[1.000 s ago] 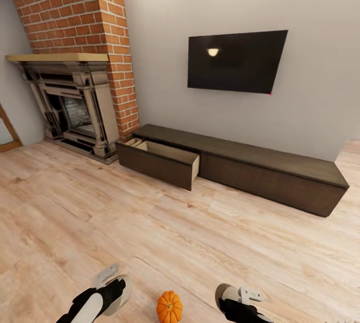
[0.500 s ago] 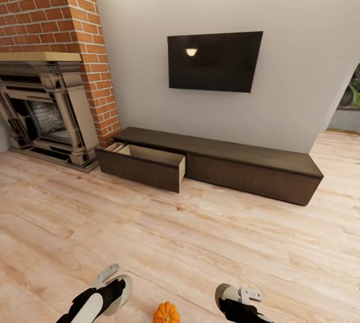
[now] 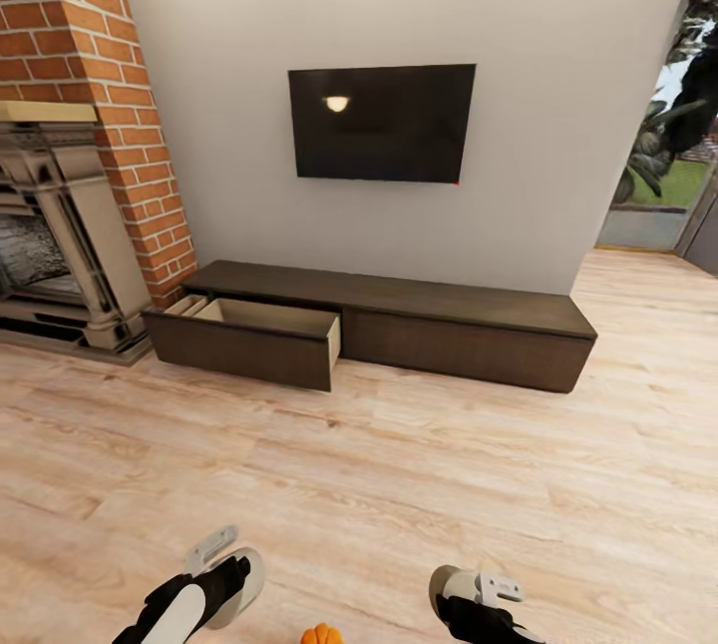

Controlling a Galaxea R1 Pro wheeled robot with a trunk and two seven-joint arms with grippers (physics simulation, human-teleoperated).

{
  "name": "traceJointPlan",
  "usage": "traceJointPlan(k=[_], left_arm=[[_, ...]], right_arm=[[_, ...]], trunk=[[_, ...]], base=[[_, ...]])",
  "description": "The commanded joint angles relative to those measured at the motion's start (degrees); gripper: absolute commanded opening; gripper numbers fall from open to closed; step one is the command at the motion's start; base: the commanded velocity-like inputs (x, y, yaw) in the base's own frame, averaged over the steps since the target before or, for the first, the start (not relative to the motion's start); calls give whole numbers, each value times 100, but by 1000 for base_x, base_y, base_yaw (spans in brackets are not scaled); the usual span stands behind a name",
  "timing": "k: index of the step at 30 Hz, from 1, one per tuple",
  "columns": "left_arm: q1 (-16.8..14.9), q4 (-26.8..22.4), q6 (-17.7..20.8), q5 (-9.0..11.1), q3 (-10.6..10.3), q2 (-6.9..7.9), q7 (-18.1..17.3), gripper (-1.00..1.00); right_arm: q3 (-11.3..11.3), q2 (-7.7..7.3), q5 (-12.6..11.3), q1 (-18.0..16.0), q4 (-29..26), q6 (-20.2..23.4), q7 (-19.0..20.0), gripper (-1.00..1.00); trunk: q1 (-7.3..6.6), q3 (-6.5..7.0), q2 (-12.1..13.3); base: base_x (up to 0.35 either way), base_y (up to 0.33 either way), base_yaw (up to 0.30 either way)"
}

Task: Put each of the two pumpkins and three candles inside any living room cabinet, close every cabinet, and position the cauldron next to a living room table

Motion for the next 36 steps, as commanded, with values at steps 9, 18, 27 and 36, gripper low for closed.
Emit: traceJointPlan(k=[9,18,27,36], left_arm=[[-4,-12,15,10,-13,7,32,-100],[-4,-12,15,10,-13,7,32,-100],[-4,-12,16,16,-13,7,32,-100],[-4,-12,15,19,-13,10,34,-100]], right_arm=[[48,-8,-57,-7,-14,15,-54,-100],[48,-8,-57,-5,-14,15,-54,-100],[55,-8,-57,-4,-21,15,-54,-100],[52,-8,-57,-6,-21,15,-54,-100]], trunk=[[0,-6,-3],[0,-6,-3],[0,-6,-3],[0,-6,-3]], base=[[77,6,-259],[22,0,-259],[0,137,-126],[19,283,-10]])
